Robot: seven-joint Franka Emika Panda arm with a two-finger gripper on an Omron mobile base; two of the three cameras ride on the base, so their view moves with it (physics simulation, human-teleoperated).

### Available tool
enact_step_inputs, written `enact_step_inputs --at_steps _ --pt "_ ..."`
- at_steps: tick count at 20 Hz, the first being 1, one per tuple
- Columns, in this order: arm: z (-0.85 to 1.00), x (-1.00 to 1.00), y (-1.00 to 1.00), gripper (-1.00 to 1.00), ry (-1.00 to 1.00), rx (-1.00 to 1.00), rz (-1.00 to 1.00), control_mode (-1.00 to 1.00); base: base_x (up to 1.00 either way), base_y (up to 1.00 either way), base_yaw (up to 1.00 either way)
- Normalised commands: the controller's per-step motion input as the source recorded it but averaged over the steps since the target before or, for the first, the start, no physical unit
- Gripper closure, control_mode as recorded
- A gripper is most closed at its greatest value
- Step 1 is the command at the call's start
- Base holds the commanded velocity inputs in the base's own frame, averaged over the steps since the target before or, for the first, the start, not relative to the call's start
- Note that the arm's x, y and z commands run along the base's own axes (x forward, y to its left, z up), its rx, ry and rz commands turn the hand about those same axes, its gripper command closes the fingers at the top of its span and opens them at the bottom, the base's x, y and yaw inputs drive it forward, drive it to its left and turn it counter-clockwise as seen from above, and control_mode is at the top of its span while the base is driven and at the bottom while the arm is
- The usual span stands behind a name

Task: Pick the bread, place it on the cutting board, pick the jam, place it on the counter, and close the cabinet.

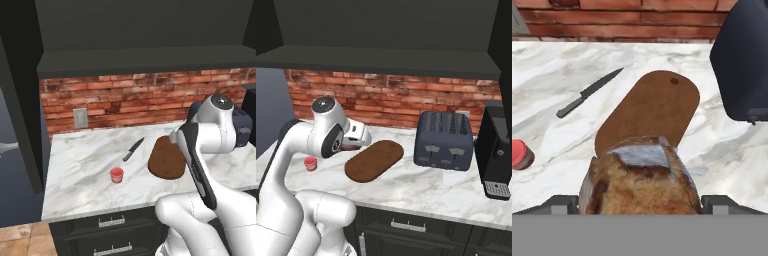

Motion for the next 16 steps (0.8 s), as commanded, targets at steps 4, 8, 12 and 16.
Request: enact_step_inputs --at_steps 4,8,12,16 --pt "-0.17 0.28 0.0 1.0 0.0 0.0 0.0 -1.0 0.0 0.0 0.0" --pt "-0.07 0.31 0.0 1.0 0.03 0.0 0.0 -1.0 0.0 0.0 0.0" --pt "-0.04 0.24 -0.04 1.0 0.05 0.0 0.0 -1.0 0.0 0.0 0.0" --pt "-0.03 0.2 -0.07 1.0 0.05 0.0 0.0 -1.0 0.0 0.0 0.0"
